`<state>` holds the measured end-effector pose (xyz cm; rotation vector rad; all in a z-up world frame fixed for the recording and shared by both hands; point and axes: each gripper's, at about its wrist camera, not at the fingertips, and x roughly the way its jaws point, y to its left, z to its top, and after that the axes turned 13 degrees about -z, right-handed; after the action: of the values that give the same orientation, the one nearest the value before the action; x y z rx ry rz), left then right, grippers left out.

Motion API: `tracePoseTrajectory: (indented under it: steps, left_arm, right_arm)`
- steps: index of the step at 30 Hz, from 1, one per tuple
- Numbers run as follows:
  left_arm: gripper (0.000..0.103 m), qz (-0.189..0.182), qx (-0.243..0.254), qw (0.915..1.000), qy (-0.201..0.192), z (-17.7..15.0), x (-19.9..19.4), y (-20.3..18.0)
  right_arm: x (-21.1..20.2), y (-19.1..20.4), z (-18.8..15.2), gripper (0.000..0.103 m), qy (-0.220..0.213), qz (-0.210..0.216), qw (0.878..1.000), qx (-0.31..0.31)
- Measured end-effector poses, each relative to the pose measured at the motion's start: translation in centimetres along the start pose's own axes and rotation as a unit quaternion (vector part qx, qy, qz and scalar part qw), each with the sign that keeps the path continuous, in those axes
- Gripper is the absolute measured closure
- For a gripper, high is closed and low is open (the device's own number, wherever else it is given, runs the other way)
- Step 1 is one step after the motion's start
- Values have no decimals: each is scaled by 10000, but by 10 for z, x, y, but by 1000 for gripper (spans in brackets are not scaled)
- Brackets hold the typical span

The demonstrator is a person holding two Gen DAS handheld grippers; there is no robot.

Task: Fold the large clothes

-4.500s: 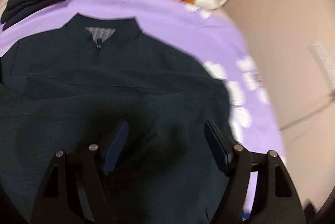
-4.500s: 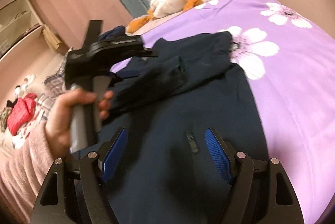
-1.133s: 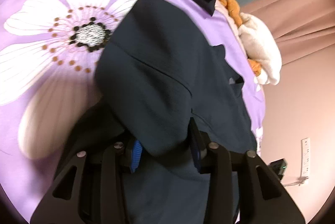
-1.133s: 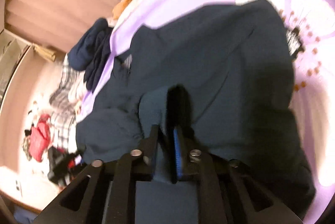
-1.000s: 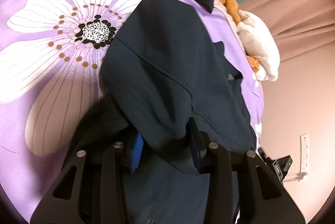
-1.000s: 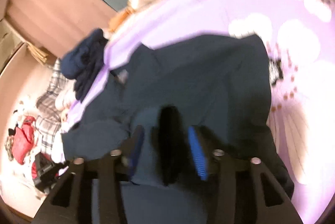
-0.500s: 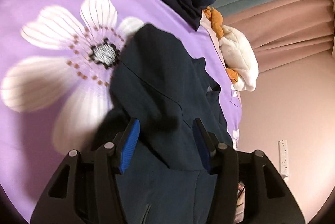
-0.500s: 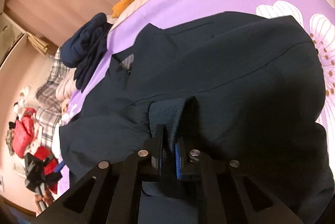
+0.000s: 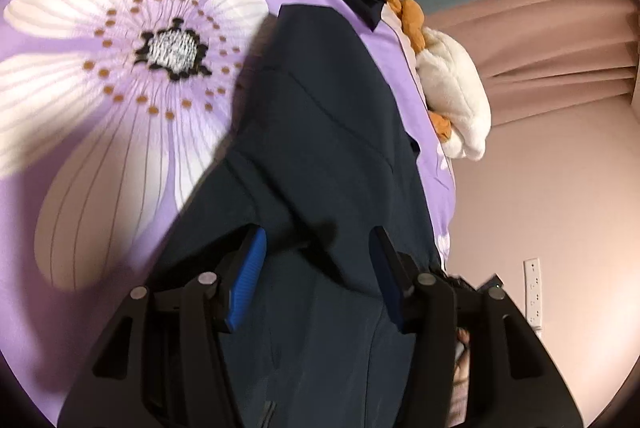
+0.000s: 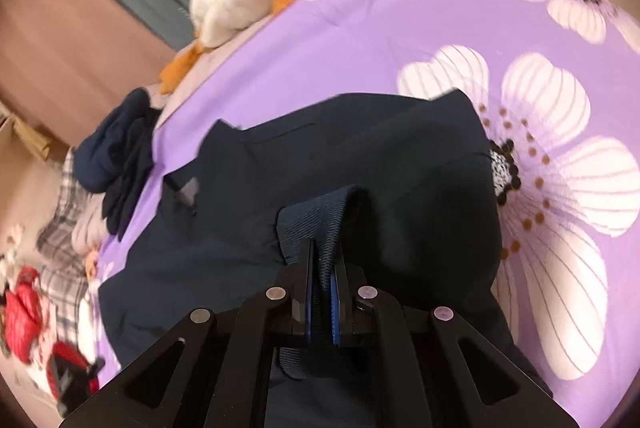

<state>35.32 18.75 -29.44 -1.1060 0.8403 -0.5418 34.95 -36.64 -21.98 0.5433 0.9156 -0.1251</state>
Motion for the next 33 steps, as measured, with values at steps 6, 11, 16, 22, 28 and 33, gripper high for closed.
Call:
tracePoseTrajectory:
  steps: [6, 11, 16, 22, 28, 33]
  left_arm:
    - [42, 138, -84, 9998, 87, -13, 7, 6]
    - [39, 84, -356, 9988, -327, -11, 19, 7]
    - [45, 206, -646, 9970, -380, -20, 25, 5]
    - [46, 422, -671, 9910, -1077, -17, 22, 5]
    - [68, 541, -190, 9865, -1531, -19, 22, 1]
    - [88, 242, -409, 9871, -1526, -18, 6, 17]
  right_arm:
    - [2, -1, 15, 96, 79, 46, 9988, 479]
    - [-1, 8, 11, 96, 22, 17, 9992, 388]
    - [3, 6, 9, 97, 141, 54, 9993, 339]
    - [2, -3, 1, 97, 372, 99, 9989, 257]
    - [7, -4, -5, 97, 642, 34, 9978, 136]
    - [-7, -13, -9, 64, 661, 296, 9972, 209]
